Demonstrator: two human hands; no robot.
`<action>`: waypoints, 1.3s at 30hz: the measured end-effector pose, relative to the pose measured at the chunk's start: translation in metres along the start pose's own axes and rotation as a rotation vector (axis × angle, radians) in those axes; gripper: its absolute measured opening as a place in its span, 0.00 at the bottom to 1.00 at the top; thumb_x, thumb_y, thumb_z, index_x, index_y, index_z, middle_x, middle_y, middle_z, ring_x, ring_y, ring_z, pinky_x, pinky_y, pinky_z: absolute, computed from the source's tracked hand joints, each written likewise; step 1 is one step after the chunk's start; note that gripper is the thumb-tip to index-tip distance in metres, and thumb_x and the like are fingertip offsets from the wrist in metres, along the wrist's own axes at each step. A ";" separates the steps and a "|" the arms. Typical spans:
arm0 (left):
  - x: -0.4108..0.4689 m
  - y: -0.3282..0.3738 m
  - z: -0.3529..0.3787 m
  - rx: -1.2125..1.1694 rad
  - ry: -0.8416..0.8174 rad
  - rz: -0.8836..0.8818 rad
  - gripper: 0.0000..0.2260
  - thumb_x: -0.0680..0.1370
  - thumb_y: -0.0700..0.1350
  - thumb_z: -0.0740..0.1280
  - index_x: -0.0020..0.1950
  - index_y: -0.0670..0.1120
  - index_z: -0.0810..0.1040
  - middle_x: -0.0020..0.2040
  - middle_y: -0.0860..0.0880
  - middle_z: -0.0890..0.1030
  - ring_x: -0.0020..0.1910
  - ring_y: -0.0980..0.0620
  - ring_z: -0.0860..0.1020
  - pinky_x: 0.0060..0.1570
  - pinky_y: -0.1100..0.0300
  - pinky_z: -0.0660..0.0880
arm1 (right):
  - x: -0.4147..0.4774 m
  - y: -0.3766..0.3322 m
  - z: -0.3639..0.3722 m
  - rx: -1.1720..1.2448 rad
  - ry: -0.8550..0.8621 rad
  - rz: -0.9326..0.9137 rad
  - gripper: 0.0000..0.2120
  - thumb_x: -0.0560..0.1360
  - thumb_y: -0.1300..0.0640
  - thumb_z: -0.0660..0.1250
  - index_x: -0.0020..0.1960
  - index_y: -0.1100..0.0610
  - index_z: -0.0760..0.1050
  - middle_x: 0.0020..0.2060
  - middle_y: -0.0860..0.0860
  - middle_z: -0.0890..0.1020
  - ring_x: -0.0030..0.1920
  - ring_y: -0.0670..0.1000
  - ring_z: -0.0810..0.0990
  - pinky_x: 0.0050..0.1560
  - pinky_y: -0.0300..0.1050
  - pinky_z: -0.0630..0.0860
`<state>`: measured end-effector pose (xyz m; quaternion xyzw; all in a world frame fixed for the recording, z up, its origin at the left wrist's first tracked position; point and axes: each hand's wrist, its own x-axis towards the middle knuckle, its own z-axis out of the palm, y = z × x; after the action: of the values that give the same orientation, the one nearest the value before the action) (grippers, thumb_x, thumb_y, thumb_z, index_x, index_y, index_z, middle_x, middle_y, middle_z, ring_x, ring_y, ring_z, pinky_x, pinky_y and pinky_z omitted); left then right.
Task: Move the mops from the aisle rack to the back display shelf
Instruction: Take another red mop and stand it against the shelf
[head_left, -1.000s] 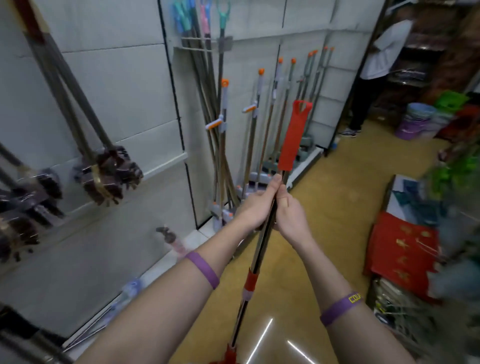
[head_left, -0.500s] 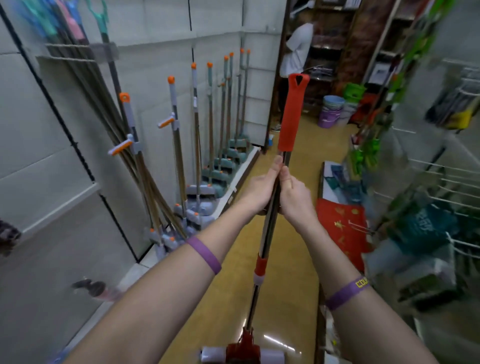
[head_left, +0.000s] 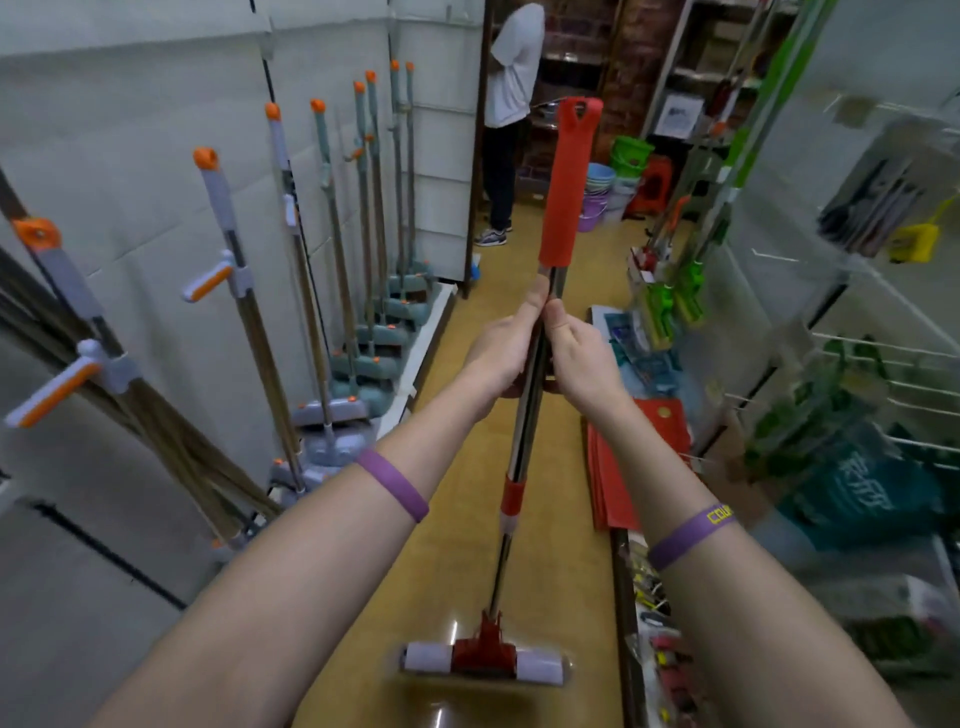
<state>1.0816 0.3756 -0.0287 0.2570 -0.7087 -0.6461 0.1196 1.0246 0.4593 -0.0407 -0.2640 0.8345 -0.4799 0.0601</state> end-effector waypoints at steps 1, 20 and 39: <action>0.015 0.003 -0.004 -0.011 -0.005 0.001 0.32 0.74 0.74 0.53 0.47 0.47 0.80 0.40 0.48 0.83 0.42 0.47 0.83 0.48 0.50 0.82 | 0.014 -0.002 0.003 0.000 0.003 -0.001 0.37 0.74 0.26 0.45 0.49 0.52 0.82 0.48 0.54 0.86 0.52 0.58 0.83 0.55 0.59 0.79; 0.317 0.051 0.000 -0.015 0.021 0.045 0.27 0.76 0.70 0.57 0.39 0.48 0.77 0.31 0.51 0.78 0.32 0.53 0.79 0.31 0.62 0.74 | 0.328 0.064 0.043 0.137 0.046 -0.061 0.38 0.72 0.27 0.45 0.50 0.55 0.81 0.46 0.54 0.86 0.50 0.58 0.83 0.52 0.60 0.80; 0.650 0.116 0.042 -0.036 0.014 0.084 0.23 0.77 0.69 0.55 0.40 0.52 0.76 0.35 0.55 0.78 0.36 0.59 0.76 0.35 0.64 0.70 | 0.660 0.118 0.027 0.155 0.037 -0.022 0.37 0.70 0.25 0.47 0.49 0.51 0.82 0.48 0.52 0.86 0.52 0.55 0.84 0.56 0.60 0.79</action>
<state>0.4905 0.0784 -0.0264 0.2294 -0.7062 -0.6513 0.1561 0.4258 0.1568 -0.0522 -0.2588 0.7929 -0.5484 0.0596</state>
